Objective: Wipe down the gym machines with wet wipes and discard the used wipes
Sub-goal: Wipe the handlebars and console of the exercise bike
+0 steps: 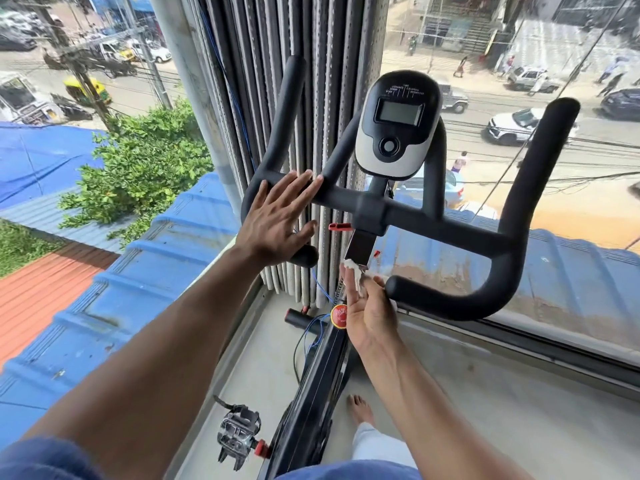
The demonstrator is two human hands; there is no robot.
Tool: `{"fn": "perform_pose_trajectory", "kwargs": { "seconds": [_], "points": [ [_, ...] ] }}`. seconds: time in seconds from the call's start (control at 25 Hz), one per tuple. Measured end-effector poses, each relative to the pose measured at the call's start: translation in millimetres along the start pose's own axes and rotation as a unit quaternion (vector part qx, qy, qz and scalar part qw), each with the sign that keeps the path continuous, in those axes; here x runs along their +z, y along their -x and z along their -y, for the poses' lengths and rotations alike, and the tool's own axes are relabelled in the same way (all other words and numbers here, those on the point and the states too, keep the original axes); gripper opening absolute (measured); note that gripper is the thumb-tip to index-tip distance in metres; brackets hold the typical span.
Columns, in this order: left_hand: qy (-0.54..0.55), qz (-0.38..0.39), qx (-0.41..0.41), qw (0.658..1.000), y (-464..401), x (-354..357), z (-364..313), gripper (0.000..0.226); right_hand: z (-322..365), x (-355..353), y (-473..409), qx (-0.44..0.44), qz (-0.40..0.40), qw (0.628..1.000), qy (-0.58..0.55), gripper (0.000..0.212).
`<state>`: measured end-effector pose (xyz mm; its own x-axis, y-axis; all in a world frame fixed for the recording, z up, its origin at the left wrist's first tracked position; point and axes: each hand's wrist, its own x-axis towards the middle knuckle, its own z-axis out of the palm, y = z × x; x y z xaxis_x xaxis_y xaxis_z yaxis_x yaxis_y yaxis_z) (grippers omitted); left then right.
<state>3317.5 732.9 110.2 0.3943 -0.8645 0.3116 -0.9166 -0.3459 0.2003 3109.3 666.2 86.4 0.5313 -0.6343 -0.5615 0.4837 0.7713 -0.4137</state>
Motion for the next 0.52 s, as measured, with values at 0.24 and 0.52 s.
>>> {"fn": "perform_pose_trajectory", "kwargs": {
  "seconds": [0.24,0.52],
  "points": [
    [-0.004,-0.001,0.004,1.000,-0.6,0.5,1.1,0.074,-12.1,-15.2,-9.2,-0.177,-0.089,0.976,0.093,0.026],
    [-0.004,-0.001,0.007,1.000,0.9,-0.6,-1.3,0.074,-16.1,-3.5,-4.6,-0.126,-0.055,0.982,0.127,0.016]
  ]
}}
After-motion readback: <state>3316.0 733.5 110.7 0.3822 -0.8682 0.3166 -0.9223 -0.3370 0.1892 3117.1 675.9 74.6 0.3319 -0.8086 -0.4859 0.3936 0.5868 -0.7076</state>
